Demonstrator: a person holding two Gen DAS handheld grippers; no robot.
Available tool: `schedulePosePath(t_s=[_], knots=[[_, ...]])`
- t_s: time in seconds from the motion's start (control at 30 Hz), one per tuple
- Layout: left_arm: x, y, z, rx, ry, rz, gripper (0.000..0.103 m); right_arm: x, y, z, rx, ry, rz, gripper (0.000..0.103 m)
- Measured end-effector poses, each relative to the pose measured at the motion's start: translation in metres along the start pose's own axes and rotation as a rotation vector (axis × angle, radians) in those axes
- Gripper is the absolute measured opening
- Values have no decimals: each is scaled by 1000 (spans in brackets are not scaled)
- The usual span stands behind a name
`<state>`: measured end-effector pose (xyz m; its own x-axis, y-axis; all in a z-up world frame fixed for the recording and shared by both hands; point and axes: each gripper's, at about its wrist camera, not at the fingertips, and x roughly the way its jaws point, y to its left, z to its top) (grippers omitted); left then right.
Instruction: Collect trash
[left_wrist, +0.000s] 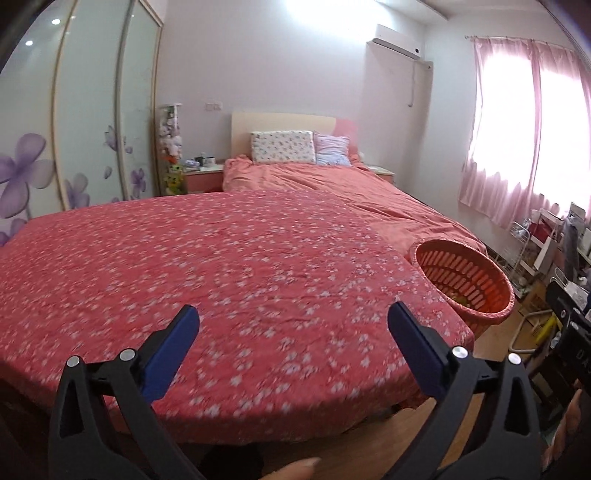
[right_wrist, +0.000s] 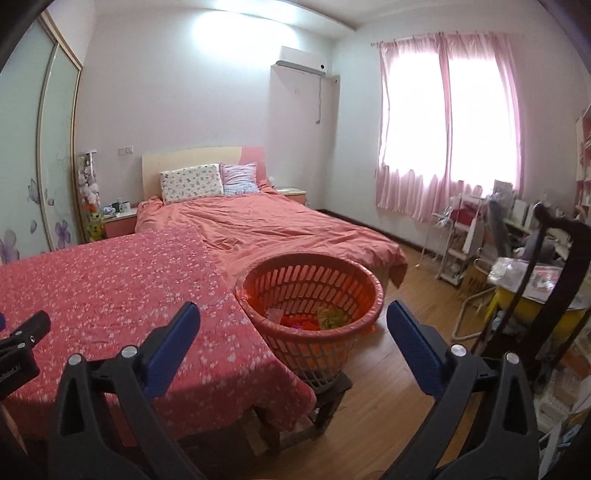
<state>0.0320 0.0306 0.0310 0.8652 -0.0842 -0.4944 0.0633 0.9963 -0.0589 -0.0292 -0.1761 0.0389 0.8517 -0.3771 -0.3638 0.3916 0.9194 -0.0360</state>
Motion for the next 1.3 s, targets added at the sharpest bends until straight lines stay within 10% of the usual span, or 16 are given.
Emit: schedulePosePath(t_s=[1.3], knots=[[-26,0,-30,-22,-15,84,101,-14,13,-19,-12,92,-20,99]])
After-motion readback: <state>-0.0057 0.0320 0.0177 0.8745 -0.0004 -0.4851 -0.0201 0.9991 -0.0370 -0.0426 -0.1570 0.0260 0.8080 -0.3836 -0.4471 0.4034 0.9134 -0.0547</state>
